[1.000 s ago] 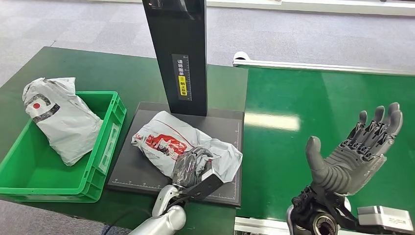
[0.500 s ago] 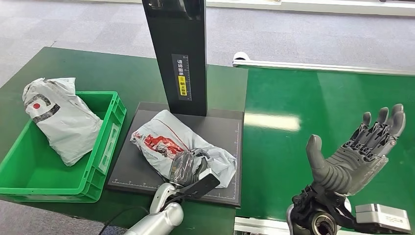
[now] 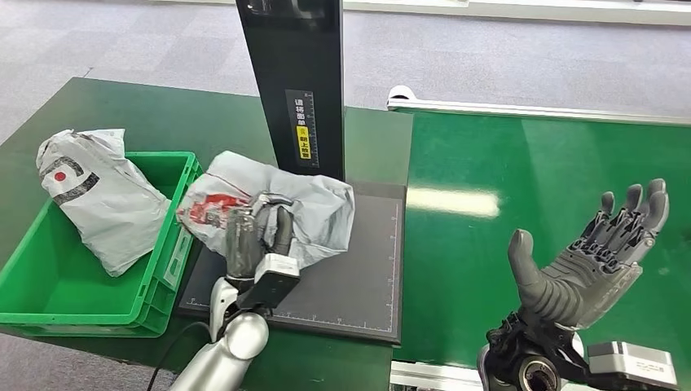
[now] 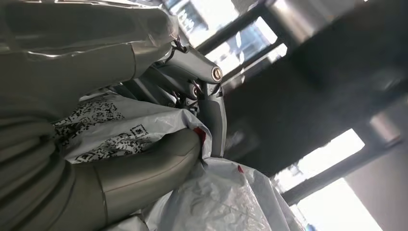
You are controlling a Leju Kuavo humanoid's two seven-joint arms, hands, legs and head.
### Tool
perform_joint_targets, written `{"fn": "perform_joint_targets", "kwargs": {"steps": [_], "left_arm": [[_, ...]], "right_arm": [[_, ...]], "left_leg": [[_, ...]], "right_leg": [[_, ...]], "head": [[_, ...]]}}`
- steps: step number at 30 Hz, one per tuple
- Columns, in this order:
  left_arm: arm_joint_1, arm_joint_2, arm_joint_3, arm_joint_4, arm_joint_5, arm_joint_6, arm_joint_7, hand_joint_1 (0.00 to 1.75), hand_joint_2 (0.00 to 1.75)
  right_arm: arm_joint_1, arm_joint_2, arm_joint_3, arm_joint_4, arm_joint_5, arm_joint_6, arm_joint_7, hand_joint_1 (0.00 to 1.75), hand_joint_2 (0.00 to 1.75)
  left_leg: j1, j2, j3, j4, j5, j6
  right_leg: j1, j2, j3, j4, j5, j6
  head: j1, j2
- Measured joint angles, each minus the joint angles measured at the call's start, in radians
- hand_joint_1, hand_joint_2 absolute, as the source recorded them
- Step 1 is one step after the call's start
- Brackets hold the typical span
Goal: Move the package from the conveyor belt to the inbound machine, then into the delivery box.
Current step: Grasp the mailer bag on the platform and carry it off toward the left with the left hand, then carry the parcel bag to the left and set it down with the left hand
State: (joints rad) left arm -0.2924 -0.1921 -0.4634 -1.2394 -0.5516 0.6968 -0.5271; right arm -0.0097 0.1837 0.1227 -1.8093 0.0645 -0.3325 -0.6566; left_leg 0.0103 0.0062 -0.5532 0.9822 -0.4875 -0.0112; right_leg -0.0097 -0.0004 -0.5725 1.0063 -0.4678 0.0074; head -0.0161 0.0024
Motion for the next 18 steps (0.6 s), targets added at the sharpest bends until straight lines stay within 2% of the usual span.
{"fn": "perform_joint_targets", "kwargs": {"steps": [5,10,14,18], "left_arm": [[0.048,0.028,0.053,-0.213,-0.019,0.004,-0.020,1.75,1.75],[0.071,0.050,0.119,-0.360,-0.009,0.004,-0.039,1.75,1.75],[0.068,0.067,0.217,-0.410,0.044,0.003,-0.037,1.75,1.75],[0.038,0.096,0.325,-0.380,0.106,-0.003,-0.014,1.75,1.75]], "right_arm": [[0.017,0.000,-0.008,0.000,0.000,0.003,-0.002,0.00,1.75],[0.030,0.001,-0.014,0.000,0.001,0.007,-0.004,0.00,1.75],[0.039,0.001,-0.019,0.000,-0.003,0.008,-0.009,0.00,1.75],[0.043,0.001,-0.020,0.000,-0.009,0.008,-0.011,0.00,1.75]], "left_leg": [[0.000,0.000,0.000,0.000,0.000,0.000],[0.000,0.000,0.000,0.000,0.000,0.000],[0.000,0.000,0.001,0.000,0.000,0.000],[0.001,0.000,0.001,0.000,0.001,-0.001]], "right_leg": [[0.000,0.000,0.000,0.000,0.000,0.000],[0.000,0.000,0.000,0.000,0.000,0.000],[0.000,0.000,0.000,0.000,0.000,0.000],[0.001,0.000,0.001,0.000,0.000,0.000]], "head": [[0.000,0.000],[0.000,0.000],[0.000,0.000],[0.000,0.000]]}}
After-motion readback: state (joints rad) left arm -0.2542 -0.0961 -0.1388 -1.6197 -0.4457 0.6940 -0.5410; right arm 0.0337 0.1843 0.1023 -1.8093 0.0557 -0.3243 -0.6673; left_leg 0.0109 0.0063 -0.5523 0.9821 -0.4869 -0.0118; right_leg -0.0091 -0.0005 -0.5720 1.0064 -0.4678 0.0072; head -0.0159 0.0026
